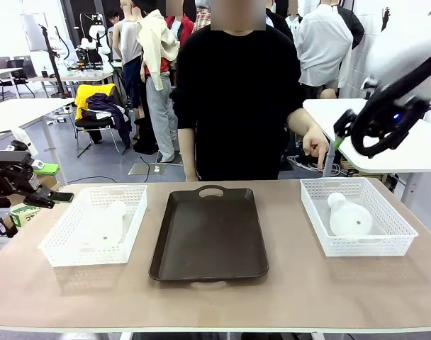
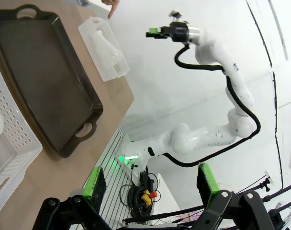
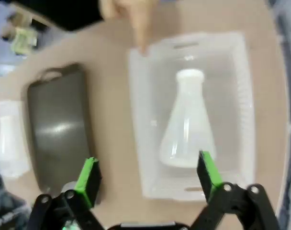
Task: Prepare the laboratory tools.
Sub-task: Pick up the Big flask that the person points to.
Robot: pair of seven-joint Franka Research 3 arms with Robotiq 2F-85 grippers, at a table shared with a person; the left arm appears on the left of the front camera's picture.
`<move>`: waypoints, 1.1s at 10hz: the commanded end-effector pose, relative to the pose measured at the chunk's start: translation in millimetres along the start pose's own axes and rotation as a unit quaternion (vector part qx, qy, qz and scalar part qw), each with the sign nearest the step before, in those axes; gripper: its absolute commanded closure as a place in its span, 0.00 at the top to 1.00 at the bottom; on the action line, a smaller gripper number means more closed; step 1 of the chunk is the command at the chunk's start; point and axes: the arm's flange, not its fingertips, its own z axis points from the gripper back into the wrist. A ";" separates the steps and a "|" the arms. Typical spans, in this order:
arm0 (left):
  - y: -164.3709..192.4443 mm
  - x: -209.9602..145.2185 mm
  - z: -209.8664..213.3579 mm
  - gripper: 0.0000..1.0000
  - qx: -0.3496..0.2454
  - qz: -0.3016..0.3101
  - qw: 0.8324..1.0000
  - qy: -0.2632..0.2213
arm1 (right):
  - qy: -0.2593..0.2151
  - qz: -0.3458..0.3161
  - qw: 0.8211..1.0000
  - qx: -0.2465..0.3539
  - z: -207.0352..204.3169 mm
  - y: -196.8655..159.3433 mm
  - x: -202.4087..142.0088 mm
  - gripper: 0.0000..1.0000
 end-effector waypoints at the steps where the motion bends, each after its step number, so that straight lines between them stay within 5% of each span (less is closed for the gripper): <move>1: -1.7 0.1 1.6 1.00 -0.006 -0.005 1.000 -0.002 | 0.065 -0.076 0.986 -0.132 -29.6 6.8 22.3 1.00; 6: -1.7 0.1 1.6 1.00 -0.006 -0.005 1.000 -0.002 | 0.120 -0.076 0.978 -0.153 -93.0 -10.3 38.7 1.00; 11: -1.7 0.1 1.6 1.00 -0.006 -0.005 1.000 -0.002 | 0.110 -0.078 0.978 -0.159 -96.7 -13.9 32.6 1.00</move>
